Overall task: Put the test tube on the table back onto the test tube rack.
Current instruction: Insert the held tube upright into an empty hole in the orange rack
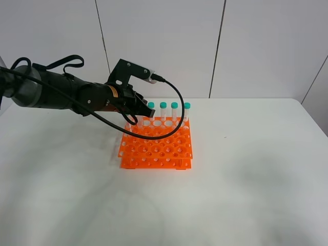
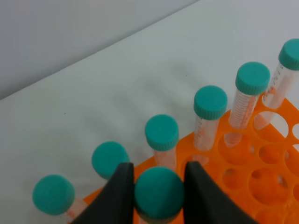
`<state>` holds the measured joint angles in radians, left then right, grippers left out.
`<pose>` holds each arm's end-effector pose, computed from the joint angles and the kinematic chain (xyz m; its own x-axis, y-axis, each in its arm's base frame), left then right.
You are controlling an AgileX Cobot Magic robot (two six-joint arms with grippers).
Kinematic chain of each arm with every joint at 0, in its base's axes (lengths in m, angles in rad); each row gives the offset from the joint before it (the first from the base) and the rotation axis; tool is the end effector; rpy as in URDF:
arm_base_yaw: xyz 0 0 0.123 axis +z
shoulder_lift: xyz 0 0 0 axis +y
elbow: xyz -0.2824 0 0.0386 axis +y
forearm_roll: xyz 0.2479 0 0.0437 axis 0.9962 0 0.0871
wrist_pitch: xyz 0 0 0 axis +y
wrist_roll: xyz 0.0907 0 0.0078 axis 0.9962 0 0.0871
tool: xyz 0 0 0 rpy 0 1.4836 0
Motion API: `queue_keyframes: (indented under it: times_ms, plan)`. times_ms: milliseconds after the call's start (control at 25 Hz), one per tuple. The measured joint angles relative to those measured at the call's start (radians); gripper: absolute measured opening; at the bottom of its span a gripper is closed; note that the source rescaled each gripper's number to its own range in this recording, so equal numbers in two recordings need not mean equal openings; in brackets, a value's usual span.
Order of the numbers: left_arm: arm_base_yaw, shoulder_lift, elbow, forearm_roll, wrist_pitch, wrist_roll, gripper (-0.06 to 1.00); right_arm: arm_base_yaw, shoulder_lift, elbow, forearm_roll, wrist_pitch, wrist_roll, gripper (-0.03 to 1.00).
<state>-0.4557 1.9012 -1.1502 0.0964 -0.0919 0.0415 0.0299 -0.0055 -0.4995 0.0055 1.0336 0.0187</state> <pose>0.3729 -0.1836 0.1910 -0.4205 0.3587 -0.8334 0.5092 0.8535 0.1105 -0.0046 0.0003 0.2792 -0.4276 0.0087 -0.9039 -0.0250 0.9995 0.0215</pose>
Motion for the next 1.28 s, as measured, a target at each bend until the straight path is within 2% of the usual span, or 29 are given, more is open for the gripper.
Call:
queue_keyframes:
  times_ms: [1280]
  plan:
    - [0.008,0.001,0.001,0.0,-0.009,-0.034,0.0,0.0,0.0,0.0,0.0,0.0,0.0,1.0]
